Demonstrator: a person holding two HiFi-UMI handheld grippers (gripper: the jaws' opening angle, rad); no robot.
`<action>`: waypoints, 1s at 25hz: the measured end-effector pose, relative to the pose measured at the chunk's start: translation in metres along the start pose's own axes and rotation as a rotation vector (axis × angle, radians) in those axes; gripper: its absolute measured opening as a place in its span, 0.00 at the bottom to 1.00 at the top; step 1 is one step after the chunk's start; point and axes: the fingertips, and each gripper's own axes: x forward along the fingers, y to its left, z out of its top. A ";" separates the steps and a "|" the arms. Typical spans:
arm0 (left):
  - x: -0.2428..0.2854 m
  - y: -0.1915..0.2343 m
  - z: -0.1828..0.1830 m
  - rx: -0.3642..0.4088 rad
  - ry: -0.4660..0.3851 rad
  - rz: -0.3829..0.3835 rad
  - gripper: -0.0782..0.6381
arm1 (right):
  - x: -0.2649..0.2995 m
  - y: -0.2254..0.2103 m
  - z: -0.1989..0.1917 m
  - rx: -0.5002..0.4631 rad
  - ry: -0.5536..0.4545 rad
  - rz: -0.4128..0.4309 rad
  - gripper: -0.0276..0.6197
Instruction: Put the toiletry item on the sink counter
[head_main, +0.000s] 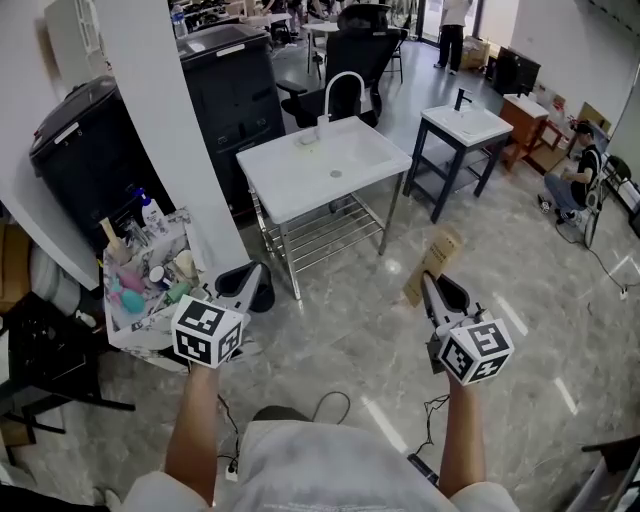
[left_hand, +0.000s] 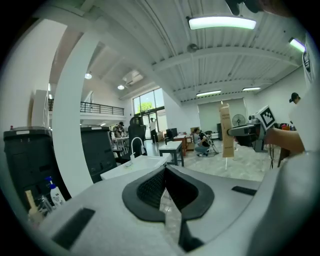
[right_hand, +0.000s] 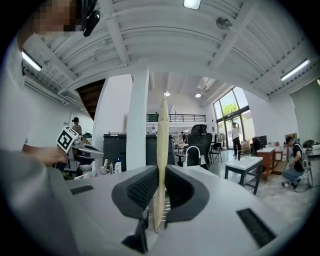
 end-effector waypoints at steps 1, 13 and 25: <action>0.002 -0.005 0.002 -0.005 -0.008 0.001 0.12 | -0.003 -0.007 -0.004 0.000 0.008 -0.002 0.10; 0.064 0.024 -0.026 0.022 0.050 0.035 0.12 | 0.046 -0.059 -0.037 0.064 0.060 -0.040 0.10; 0.206 0.196 -0.021 0.040 0.054 0.006 0.12 | 0.237 -0.086 -0.006 0.026 0.106 -0.085 0.10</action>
